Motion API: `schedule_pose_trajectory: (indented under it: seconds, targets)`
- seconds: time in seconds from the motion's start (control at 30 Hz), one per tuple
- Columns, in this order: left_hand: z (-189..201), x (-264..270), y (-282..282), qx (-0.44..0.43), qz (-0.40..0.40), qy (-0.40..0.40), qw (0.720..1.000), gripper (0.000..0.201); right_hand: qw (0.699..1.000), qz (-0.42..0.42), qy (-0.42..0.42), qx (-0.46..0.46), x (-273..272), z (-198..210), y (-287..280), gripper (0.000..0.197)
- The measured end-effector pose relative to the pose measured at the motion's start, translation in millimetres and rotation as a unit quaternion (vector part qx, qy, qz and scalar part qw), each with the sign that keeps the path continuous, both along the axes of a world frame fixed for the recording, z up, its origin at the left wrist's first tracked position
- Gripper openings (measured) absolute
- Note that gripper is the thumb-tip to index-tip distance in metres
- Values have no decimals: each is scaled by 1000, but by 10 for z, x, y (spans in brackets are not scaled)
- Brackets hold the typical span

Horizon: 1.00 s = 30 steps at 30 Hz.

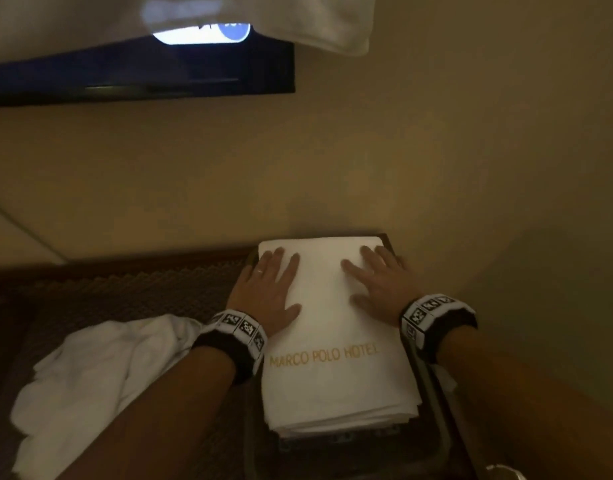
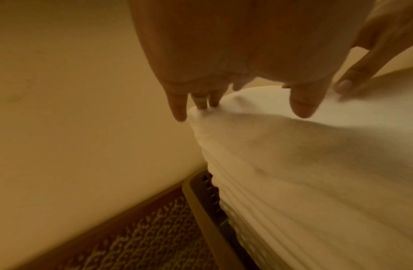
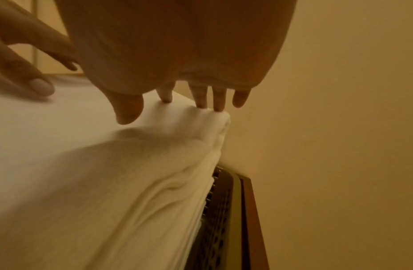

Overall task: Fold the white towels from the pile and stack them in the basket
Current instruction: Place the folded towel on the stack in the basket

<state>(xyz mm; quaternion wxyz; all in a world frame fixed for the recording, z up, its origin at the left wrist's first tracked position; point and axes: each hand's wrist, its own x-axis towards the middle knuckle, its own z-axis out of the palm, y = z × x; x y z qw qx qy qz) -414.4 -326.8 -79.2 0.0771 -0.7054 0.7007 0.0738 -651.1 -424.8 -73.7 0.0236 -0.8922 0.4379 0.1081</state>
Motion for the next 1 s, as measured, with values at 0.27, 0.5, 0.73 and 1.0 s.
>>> schedule_pose_trajectory:
  seconds: [0.27, 0.5, 0.73, 1.0]
  targets:
    - [-671, 179, -252, 150, 32, 75, 985, 101, 987, 5, 78, 142, 253, -463, -306, 88]
    - [-616, 148, -314, 169, 37, 88, 981, 95, 984, 8, 111, 138, 272, -456, -303, 85]
    - [-399, -162, 448, 132, -4, 54, 990, 97, 988, 34, 96, 113, 39, -369, 389, 88]
    - [-787, -312, 953, 79, -20, 83, 993, 93, 987, 19, 105, 117, -250, -671, 876, 97]
